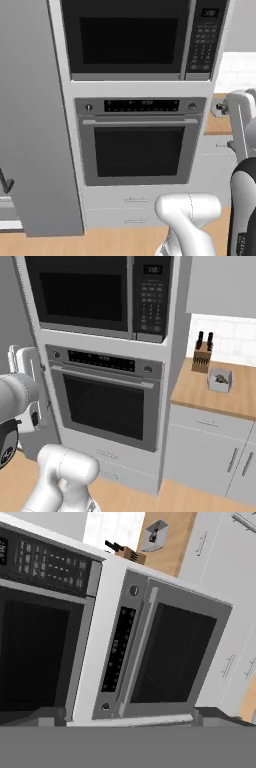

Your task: Take the meat container that has the fish and place it on the second highest rack of the freezer. Then take the vegetable container that has the potato and lemon wedge and place it on the highest rack of the freezer.

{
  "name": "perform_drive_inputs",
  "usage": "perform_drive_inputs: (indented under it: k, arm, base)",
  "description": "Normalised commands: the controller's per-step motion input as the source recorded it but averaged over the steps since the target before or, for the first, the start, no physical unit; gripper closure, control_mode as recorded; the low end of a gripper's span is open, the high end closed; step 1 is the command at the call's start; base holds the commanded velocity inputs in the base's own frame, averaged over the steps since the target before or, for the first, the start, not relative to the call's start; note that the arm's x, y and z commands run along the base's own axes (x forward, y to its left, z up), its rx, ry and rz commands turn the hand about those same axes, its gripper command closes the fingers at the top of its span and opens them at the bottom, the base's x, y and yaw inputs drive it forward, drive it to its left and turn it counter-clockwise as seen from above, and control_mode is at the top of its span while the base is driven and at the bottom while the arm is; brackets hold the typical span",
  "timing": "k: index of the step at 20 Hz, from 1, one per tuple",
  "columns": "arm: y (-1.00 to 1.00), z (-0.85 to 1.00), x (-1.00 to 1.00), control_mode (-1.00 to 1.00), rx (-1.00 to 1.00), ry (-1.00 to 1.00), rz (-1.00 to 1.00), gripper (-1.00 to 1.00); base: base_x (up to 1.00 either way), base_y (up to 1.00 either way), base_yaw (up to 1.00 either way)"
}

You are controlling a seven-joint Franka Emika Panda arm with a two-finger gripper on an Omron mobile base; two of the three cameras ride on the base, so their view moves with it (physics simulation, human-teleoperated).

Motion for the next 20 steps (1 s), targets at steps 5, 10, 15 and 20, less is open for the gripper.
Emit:
perform_drive_inputs:
  k: [5,10,15,20]
  arm:
    - [0.0,0.0,0.0,1.0,0.0,0.0,0.0,-1.0]
    - [0.0,0.0,0.0,1.0,0.0,0.0,0.0,-1.0]
    - [0.0,0.0,0.0,1.0,0.0,0.0,0.0,-1.0]
    - [0.0,0.0,0.0,1.0,0.0,0.0,0.0,-1.0]
  base:
    - [0.24,-1.0,0.0]
    - [0.55,-1.0,0.0]
    - [0.73,-0.89,0.0]
    - [0.41,-0.47,0.0]
